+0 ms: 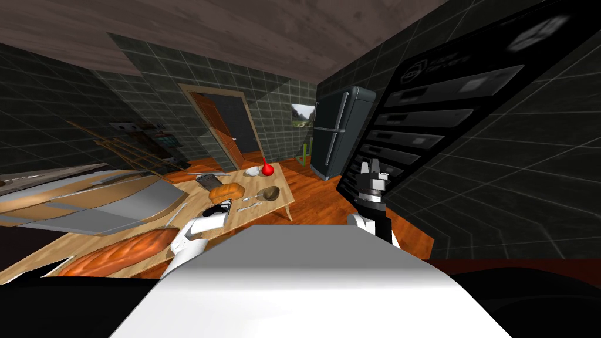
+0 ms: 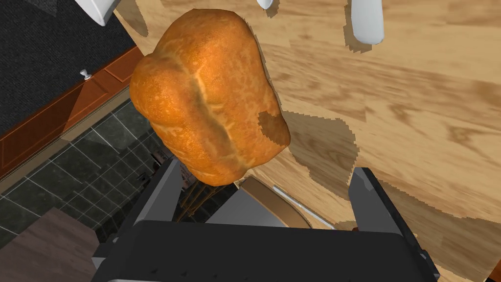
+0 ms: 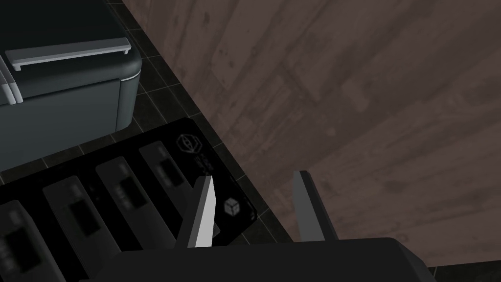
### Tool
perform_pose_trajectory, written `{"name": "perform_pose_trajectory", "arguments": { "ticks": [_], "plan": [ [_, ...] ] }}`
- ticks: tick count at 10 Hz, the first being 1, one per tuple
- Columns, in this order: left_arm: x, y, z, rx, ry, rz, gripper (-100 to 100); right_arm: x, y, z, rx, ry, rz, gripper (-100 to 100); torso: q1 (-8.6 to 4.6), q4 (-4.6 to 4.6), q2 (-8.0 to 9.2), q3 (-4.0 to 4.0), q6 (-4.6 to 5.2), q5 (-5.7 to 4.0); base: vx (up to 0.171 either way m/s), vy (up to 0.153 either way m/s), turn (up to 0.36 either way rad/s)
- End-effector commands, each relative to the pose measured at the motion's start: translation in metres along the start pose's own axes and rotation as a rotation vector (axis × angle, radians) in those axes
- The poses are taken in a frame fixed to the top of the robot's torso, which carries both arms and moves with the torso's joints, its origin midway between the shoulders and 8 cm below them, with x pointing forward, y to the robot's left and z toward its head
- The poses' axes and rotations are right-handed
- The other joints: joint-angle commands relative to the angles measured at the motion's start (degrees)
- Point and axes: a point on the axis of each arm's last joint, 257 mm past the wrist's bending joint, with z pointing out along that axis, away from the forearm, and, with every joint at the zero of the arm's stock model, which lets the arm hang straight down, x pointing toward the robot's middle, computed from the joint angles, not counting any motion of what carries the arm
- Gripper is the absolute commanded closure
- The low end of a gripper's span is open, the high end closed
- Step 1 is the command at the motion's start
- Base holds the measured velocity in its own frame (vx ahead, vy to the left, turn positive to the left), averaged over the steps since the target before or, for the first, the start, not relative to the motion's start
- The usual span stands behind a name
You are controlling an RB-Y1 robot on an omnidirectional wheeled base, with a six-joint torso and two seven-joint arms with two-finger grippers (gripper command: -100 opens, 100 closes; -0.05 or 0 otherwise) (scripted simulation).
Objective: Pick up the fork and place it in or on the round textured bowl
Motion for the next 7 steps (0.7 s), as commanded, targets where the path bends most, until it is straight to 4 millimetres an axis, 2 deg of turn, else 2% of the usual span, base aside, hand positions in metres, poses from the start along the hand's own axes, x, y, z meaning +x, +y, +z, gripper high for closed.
{"name": "perform_pose_trajectory", "arguments": {
  "ticks": [1, 4, 7],
  "plan": [
    [0.002, 0.014, 0.005, -0.049, 0.004, -0.013, -100, 0.000, 0.000, 0.000, 0.000, 0.000, 0.000, 0, 0.00, 0.00, 0.00, 0.00, 0.00, 0.00, 0.026, -0.016, -0.021],
    [0.009, 0.034, 0.016, -0.140, 0.024, -0.058, -100, 0.000, 0.000, 0.000, 0.000, 0.000, 0.000, 0, 0.03, -0.01, -0.04, -0.02, 0.00, 0.00, 0.033, -0.013, -0.038],
    [0.028, 0.054, 0.027, -0.249, 0.063, -0.121, -100, 0.000, 0.000, 0.000, 0.000, 0.000, 0.000, 0, 0.03, -0.01, -0.02, -0.01, -0.01, 0.00, 0.033, -0.013, -0.046]
  ]
}}
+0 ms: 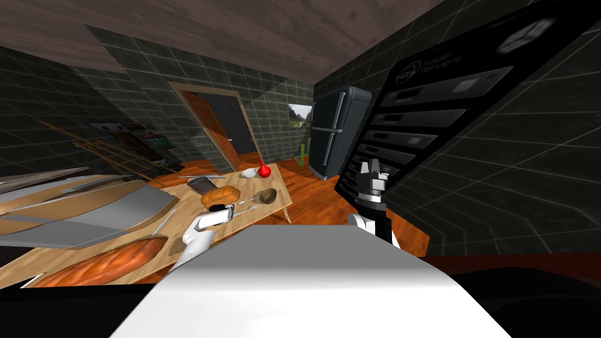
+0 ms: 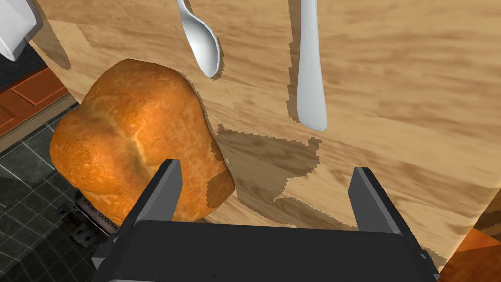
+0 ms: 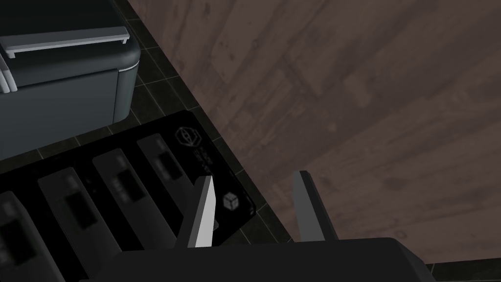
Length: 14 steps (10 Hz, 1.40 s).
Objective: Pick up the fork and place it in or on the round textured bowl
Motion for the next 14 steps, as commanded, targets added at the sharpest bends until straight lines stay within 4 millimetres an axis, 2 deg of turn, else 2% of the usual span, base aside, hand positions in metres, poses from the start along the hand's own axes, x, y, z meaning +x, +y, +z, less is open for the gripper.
{"name": "perform_pose_trajectory", "arguments": {
  "ticks": [1, 6, 10, 11, 12, 14],
  "plan": [
    [0.004, 0.007, 0.004, -0.034, 0.009, -0.014, -100, 0.000, 0.000, 0.000, 0.000, 0.000, 0.000, 0, 0.00, 0.00, 0.00, 0.00, 0.00, 0.00, 0.027, -0.012, -0.016],
    [0.032, 0.035, 0.017, -0.187, 0.071, -0.090, -100, 0.000, 0.000, 0.000, 0.000, 0.000, 0.000, 0, 0.00, 0.00, 0.01, 0.00, 0.00, 0.00, 0.033, -0.013, -0.035],
    [0.039, 0.041, 0.019, -0.229, 0.087, -0.108, -100, 0.000, 0.000, 0.000, 0.000, 0.000, 0.000, 0, 0.01, 0.01, 0.08, 0.04, -0.02, 0.00, 0.021, -0.007, -0.017],
    [0.039, 0.041, 0.019, -0.233, 0.088, -0.109, 0, 0.000, 0.000, 0.000, 0.000, 0.000, 0.000, 0, 0.03, 0.02, 0.12, 0.07, -0.03, 0.00, 0.000, 0.000, 0.000],
    [0.026, 0.056, 0.024, -0.238, 0.081, -0.124, -100, 0.000, 0.000, 0.000, 0.000, 0.000, 0.000, 0, 0.04, 0.03, 0.15, 0.09, -0.03, 0.00, 0.029, -0.008, -0.123],
    [0.012, 0.072, 0.028, -0.243, 0.073, -0.140, -100, 0.000, 0.000, 0.000, 0.000, 0.000, 0.000, 0, -0.01, 0.01, 0.06, 0.03, -0.03, -0.01, 0.039, -0.022, -0.113]
  ]
}}
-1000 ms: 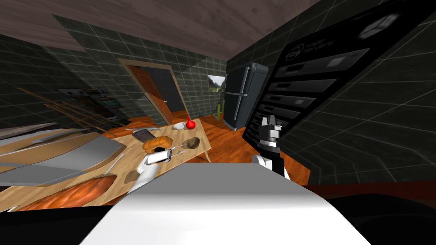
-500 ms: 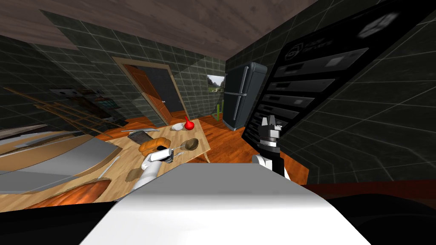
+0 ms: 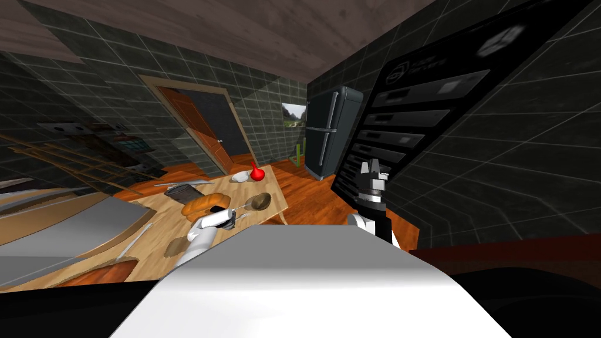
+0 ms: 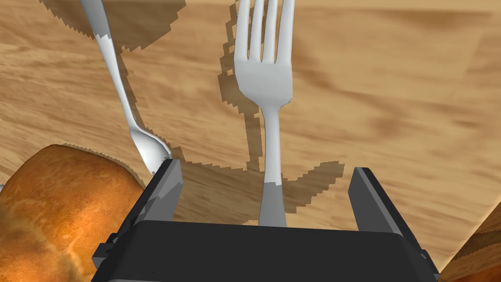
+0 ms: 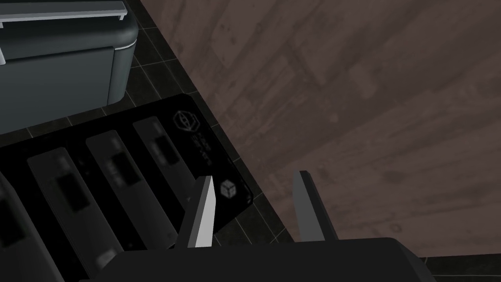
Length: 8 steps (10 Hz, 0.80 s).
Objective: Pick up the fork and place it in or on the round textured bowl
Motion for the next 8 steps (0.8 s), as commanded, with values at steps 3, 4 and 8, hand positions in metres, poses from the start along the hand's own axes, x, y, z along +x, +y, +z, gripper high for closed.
{"name": "perform_pose_trajectory", "arguments": {
  "ticks": [3, 4, 8],
  "plan": [
    [-0.014, 0.011, 0.006, -0.002, -0.008, -0.017, -100, 0.000, 0.000, 0.000, 0.000, 0.000, 0.000, 0, 0.03, 0.00, -0.02, -0.01, 0.01, 0.00, 0.032, -0.009, -0.073],
    [-0.015, 0.011, 0.007, 0.000, -0.008, -0.018, 100, 0.000, 0.000, 0.000, 0.000, 0.000, 0.000, 0, 0.05, 0.01, 0.04, 0.02, -0.01, 0.01, 0.000, 0.000, 0.000],
    [-0.015, 0.011, 0.007, -0.001, -0.008, -0.020, 100, 0.000, 0.000, 0.000, 0.000, 0.000, 0.000, 0, 0.08, 0.03, 0.12, 0.07, 0.03, 0.01, 0.000, 0.000, 0.000]
  ]
}}
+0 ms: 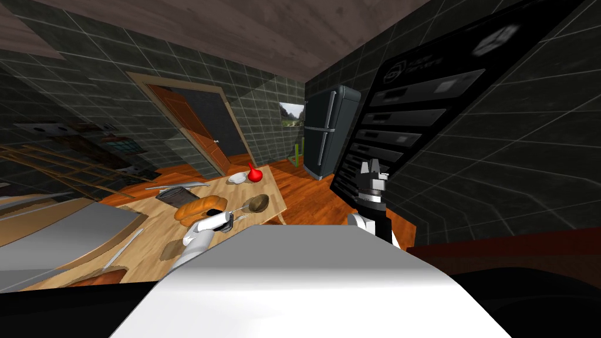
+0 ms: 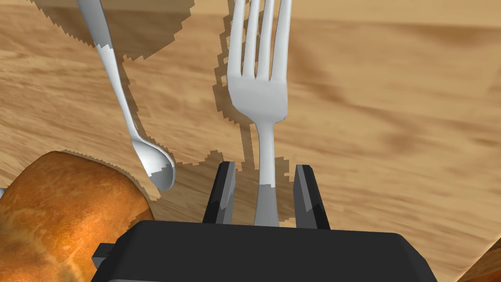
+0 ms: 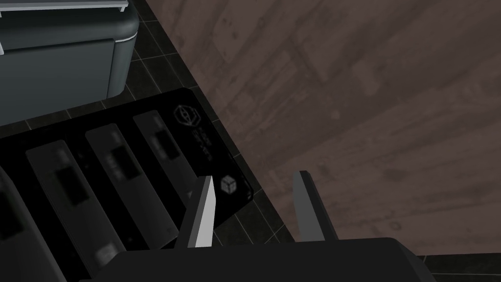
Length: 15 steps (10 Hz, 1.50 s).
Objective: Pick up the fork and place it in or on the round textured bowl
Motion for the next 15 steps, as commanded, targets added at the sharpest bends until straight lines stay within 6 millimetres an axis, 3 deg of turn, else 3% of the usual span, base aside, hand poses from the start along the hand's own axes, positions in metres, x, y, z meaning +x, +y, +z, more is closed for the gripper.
{"name": "perform_pose_trajectory", "arguments": {
  "ticks": [1, 2, 3, 7, 8, 9, 10, 11, 15],
  "plan": [
    [0.000, 0.000, 0.000, 0.000, 0.000, 0.000, 0, 0.000, 0.000, 0.000, 0.000, 0.000, 0.000, 0, 0.00, 0.00, 0.00, 0.00, 0.00, 0.00, 0.000, 0.000, 0.000],
    [0.010, -0.008, -0.005, 0.003, 0.005, 0.015, 100, 0.000, 0.000, 0.000, 0.000, 0.000, 0.000, 0, 0.00, 0.00, 0.00, 0.00, 0.00, 0.00, -0.020, 0.010, 0.124],
    [0.010, -0.008, -0.005, 0.003, 0.005, 0.015, 100, 0.000, 0.000, 0.000, 0.000, 0.000, 0.000, 0, 0.02, 0.00, 0.07, 0.04, -0.06, -0.01, -0.029, 0.010, 0.074],
    [0.041, -0.030, -0.018, 0.012, 0.017, 0.047, 100, 0.000, 0.000, 0.000, 0.000, 0.000, 0.000, 0, 0.01, 0.05, 0.16, 0.10, -0.05, -0.05, -0.036, 0.015, 0.089],
    [0.037, -0.030, -0.017, 0.013, 0.016, 0.045, 100, 0.000, 0.000, 0.000, 0.000, 0.000, 0.000, 0, 0.01, 0.05, 0.16, 0.10, -0.04, -0.03, -0.012, 0.008, 0.007],
    [0.037, -0.030, -0.018, 0.011, 0.016, 0.045, 0, 0.000, 0.000, 0.000, 0.000, 0.000, 0.000, 0, -0.01, 0.03, 0.11, 0.07, -0.04, -0.02, 0.000, 0.000, 0.000],
    [0.012, -0.029, -0.024, 0.005, -0.020, 0.042, 100, 0.000, 0.000, 0.000, 0.000, 0.000, 0.000, 0, -0.03, 0.02, 0.06, 0.04, -0.03, -0.03, -0.014, -0.010, -0.193],
    [0.012, -0.029, -0.024, 0.005, -0.020, 0.042, 100, 0.000, 0.000, 0.000, 0.000, 0.000, 0.000, 0, -0.06, 0.06, 0.07, 0.06, 0.04, -0.09, -0.012, 0.001, -0.105],
    [-0.027, -0.028, -0.040, -0.007, -0.077, 0.036, 100, 0.000, 0.000, 0.000, 0.000, 0.000, 0.000, 0, -0.12, 0.03, 0.08, 0.06, 0.01, -0.09, -0.006, -0.008, -0.099]
  ]
}}
